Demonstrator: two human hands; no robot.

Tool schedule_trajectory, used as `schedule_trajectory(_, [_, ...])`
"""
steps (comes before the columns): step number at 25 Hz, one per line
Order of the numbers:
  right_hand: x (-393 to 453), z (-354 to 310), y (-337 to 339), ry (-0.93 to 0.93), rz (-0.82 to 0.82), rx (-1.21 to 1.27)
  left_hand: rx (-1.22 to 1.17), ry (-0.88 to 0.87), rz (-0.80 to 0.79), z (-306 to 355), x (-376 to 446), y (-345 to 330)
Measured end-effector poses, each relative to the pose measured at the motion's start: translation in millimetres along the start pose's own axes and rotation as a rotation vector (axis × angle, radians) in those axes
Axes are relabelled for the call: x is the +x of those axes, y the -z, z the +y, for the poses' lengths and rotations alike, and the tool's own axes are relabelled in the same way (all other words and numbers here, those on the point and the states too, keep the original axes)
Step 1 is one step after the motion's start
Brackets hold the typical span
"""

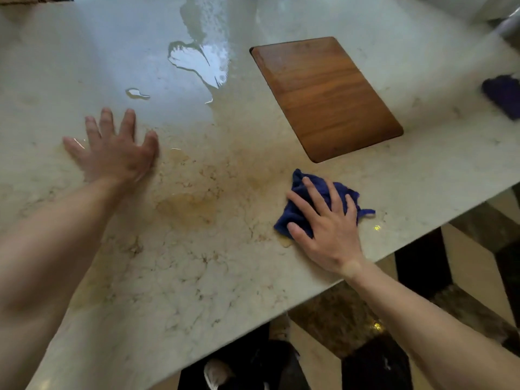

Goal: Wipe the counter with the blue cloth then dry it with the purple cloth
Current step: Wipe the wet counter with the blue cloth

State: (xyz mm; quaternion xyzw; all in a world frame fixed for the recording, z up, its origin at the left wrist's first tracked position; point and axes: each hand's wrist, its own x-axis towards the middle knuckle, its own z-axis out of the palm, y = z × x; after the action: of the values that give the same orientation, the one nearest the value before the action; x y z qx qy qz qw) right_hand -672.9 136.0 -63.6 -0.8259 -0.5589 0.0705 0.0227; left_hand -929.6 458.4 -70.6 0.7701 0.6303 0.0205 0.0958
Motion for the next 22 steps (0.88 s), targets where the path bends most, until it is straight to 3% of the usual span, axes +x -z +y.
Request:
schedule_trajectory(5, [-55.0,-53.3,-16.8,-0.382,0.061,0.058,0.014,0.007,0.002,2.0,-2.4,2.5])
schedule_trajectory(8, [-53.7,-94.8,-22.1,-0.517,0.069,0.079,0.007,0.003,0.005,4.1,-4.0,5.1])
schedule_trajectory(14, [4.3,-140.5,-18.9,-0.525,0.008,0.078,-0.001,0.006,0.036,5.8,-3.0,1.7])
schedule_trajectory(18, [101.4,-150.3,-10.1,-0.451,-0.040,0.075,-0.022,0.009,0.043,4.1,1.3,-0.8])
schedule_trajectory(22, [189.3,-148.8,-3.8,-0.372,0.029,0.077,-0.013,0.003,0.072,4.1,-0.5,-3.6])
